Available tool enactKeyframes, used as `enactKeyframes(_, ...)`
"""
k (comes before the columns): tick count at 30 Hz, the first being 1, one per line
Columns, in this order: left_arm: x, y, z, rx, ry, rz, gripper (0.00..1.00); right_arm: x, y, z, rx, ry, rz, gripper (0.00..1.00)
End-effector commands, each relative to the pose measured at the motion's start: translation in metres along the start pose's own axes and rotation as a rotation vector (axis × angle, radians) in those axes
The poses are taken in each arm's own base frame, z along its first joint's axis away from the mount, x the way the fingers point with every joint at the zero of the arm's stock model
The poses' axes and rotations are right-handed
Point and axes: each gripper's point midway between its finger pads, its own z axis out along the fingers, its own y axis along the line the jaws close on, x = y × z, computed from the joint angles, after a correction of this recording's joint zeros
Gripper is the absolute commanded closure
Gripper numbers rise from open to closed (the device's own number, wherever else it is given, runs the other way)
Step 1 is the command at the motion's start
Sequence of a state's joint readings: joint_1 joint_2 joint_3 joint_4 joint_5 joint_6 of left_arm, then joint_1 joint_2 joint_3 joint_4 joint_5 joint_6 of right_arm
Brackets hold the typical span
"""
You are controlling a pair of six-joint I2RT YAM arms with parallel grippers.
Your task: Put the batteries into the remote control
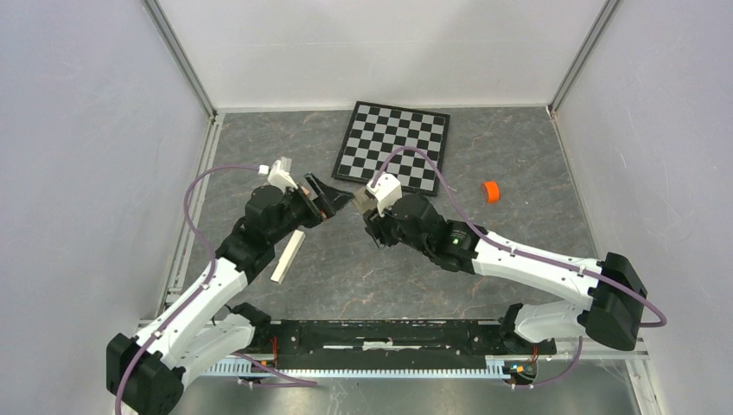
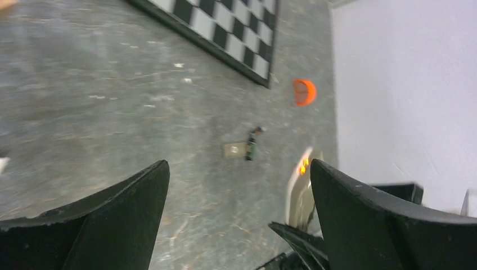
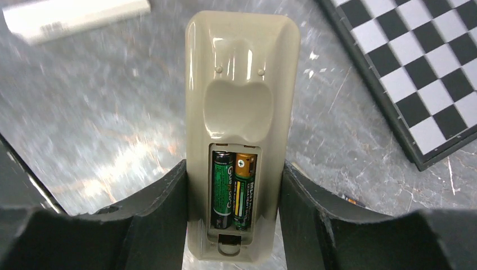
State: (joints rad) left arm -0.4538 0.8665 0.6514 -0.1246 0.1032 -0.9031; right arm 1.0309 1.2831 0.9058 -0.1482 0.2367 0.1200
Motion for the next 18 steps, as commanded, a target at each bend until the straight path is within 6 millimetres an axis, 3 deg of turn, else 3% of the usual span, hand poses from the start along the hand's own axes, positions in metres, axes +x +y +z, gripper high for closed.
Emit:
enactKeyframes(1, -0.015, 0.035, -0.012, -0.164, -0.036, 0.028, 0.00, 0.034, 0.024, -0.003, -0.215, 0.043, -0.231, 0.76)
enactKeyframes(7, -0.015, 0.042, -0.013, -0.168, -0.016, 0.004, 0.00, 0.094, 0.030, 0.010, -0.327, 0.235, -0.416, 0.76)
enactKeyframes(18, -0.008, 0.049, -0.014, -0.166, 0.030, -0.013, 0.00, 0.146, 0.038, 0.031, -0.429, 0.437, -0.509, 0.71)
